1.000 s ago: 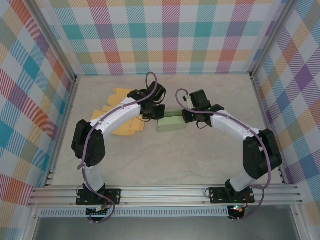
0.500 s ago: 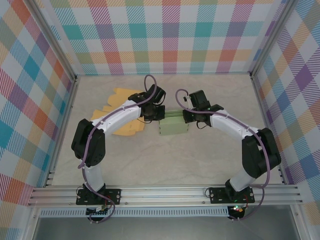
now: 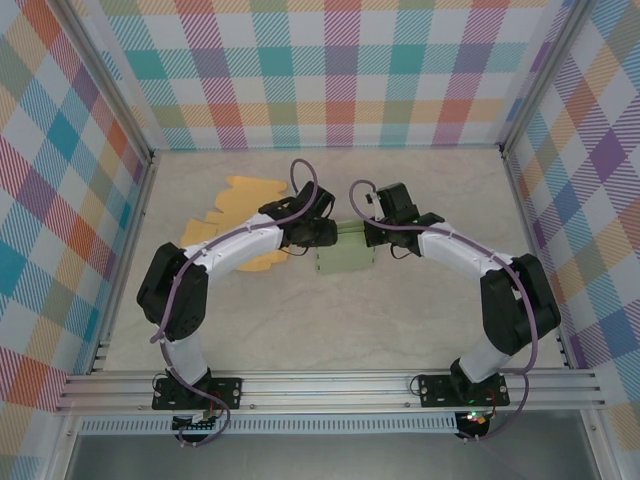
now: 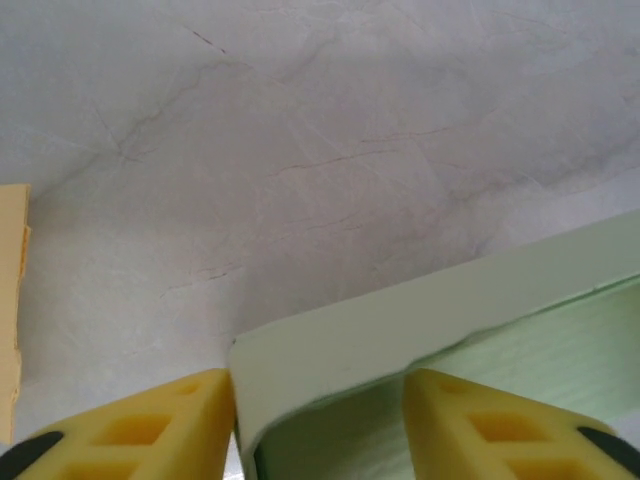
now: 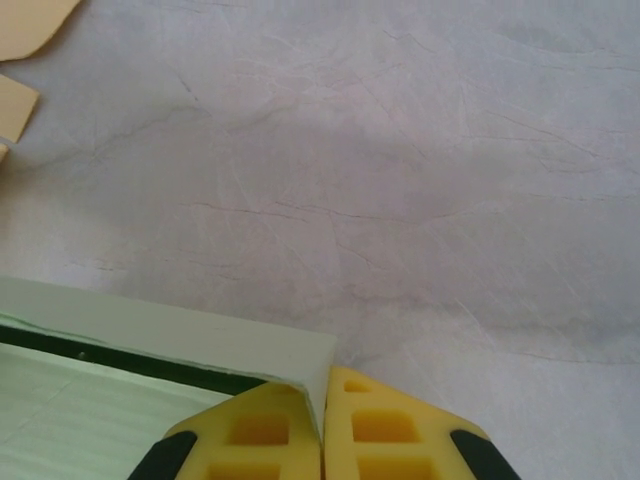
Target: Fold the paper box
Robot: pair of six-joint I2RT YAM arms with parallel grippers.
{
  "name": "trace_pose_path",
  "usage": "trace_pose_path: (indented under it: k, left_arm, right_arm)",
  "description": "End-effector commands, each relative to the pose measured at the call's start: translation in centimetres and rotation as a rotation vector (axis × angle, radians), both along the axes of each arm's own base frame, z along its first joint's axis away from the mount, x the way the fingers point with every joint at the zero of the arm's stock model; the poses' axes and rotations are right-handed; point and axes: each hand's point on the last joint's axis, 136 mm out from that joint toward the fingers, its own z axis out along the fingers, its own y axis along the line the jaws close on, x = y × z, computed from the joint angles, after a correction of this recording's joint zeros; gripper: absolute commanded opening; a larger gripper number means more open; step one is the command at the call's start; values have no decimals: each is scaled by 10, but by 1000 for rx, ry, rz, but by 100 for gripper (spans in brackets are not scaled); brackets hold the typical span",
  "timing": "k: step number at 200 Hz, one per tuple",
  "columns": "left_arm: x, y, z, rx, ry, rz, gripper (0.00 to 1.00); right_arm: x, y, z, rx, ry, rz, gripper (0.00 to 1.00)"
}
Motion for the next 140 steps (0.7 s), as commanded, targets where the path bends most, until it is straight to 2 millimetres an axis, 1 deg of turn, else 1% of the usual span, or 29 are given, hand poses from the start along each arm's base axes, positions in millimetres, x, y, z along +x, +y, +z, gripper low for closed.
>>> trace_pose_path:
  k: [1,20,34,44,68,71,83,89,92,99,107,118,129,140]
  left_arm:
    - [4,0,20,-34,-80,12,61]
    - [6,3,30,-46,-129,18,79]
    - [7,8,34,-38,-161,23,93]
    - [7,11,38,-37,-190,25,100]
    - [6,15,47,-27,-262,-20,100]
    - [8,11,53,-43,-291,-38,100]
    - [6,6,62,-35,-352,-128,100]
    - [3,0,67,-31,-402,-214,100]
    - [-1,-6,71,-43,-433,-277,100]
    - [-13,-19,77,-56,-503,-436,100]
    - [-27,-25,80,-54,-576,-577,100]
    - [-39,-26,81,-12,-672,-698,100]
    - [-43,-22,80,42,-738,-770,100]
    - [-47,-19,77,75,-765,-820,100]
  right_arm:
    - [-17,8,-12,15,51,37,7]
    - [-16,7,-13,10,47,32,7]
    - [-15,7,-13,10,42,31,7]
    - [-14,7,-13,10,41,32,7]
    - [-13,7,-14,6,40,28,7]
    - [-13,7,-14,4,40,28,7]
    - [-13,6,-15,3,40,29,7]
    - [-13,6,-15,3,41,30,7]
    - [-14,6,-15,2,42,30,7]
    - [-14,6,-15,4,40,29,7]
    - [-14,6,-15,3,39,29,7]
    - [-14,6,-15,3,40,31,7]
    - [-14,7,-15,5,40,33,7]
    - [-14,7,-15,6,42,35,7]
